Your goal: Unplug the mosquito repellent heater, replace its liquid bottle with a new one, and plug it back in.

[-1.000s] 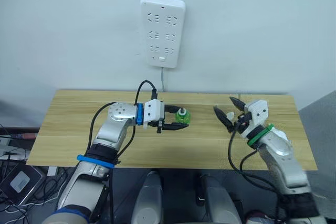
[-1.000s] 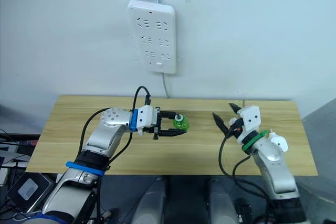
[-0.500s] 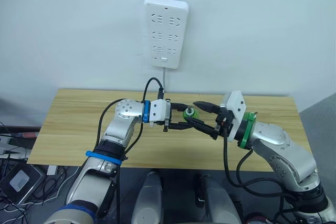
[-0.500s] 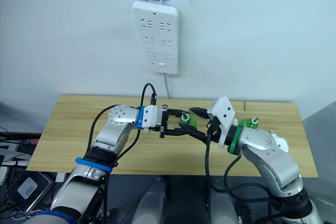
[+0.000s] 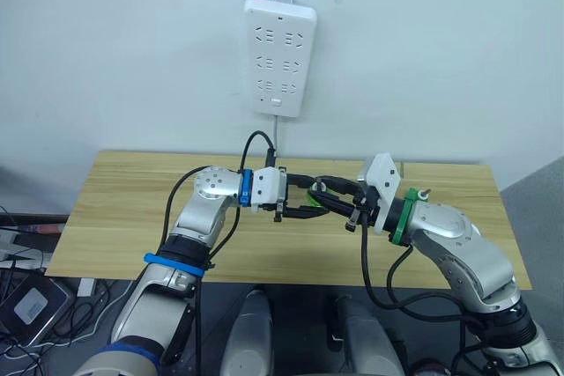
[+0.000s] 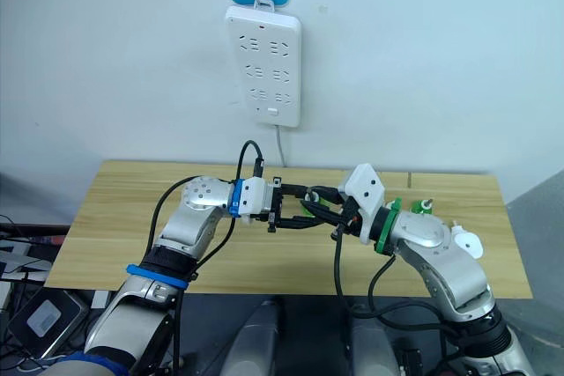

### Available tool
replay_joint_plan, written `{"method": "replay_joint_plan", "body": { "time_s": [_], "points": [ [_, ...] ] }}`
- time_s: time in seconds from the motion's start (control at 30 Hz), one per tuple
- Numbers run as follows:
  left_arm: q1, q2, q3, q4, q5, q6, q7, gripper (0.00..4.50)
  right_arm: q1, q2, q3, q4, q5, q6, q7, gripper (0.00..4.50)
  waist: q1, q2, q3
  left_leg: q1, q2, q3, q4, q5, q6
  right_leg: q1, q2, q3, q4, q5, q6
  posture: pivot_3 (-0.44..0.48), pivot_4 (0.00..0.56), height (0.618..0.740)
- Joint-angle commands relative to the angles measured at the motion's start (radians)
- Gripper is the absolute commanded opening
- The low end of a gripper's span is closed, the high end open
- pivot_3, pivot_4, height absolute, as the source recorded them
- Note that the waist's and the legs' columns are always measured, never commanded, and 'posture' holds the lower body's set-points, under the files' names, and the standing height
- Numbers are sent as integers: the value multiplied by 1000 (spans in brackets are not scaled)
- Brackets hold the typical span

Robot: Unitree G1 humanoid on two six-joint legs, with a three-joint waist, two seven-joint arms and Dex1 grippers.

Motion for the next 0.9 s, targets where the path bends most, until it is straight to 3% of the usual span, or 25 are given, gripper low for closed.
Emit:
{"method": "replay_joint_plan", "body": {
  "time_s": [0.03,0.07,0.2,0.33,0.43,0.6,0.73,0.9],
  "points": [
    [-9,-12,0,-23,-16,-13,-5,2183,7,16,-22,-20,17,-15,4,880,0,0,-2,0,0,0,0,0,0,0,0,0,0,1,-1,228,224,740],
    [-8,-13,3,-25,-20,-5,-1,2183,7,25,-36,-25,32,-8,-4,880,0,0,-2,0,0,0,0,0,0,0,0,0,0,2,-3,228,225,740],
    [-9,-34,59,-64,-89,58,43,3395,18,90,-164,-44,130,65,-96,880,-1,0,-3,0,0,0,0,0,0,0,0,0,0,2,-3,219,229,740],
    [26,-58,100,-161,-125,90,129,4500,14,195,-374,-45,373,221,-293,880,-1,0,-4,0,0,-1,1,0,0,1,0,0,1,2,-3,213,234,740],
    [66,-96,110,-253,-143,109,209,4500,-10,258,-503,-26,638,327,-473,880,-2,0,-8,0,0,-1,1,0,0,1,-1,0,1,2,-3,208,231,740],
    [101,-205,101,-334,-100,70,386,4500,-37,331,-559,-21,1067,293,-791,880,-5,0,-8,0,0,-1,1,0,0,1,-1,0,1,2,-3,204,235,740],
    [129,-262,81,-373,-78,68,482,4500,-41,315,-531,-33,1219,238,-920,880,-6,-1,-13,1,-1,1,1,1,1,1,-1,1,1,3,-2,209,235,740],
    [120,-298,68,-359,-62,49,544,4500,-48,272,-489,-37,1303,188,-981,880,-6,-1,-13,1,-1,1,1,1,2,1,0,2,1,4,-2,215,241,740]
  ]
}}
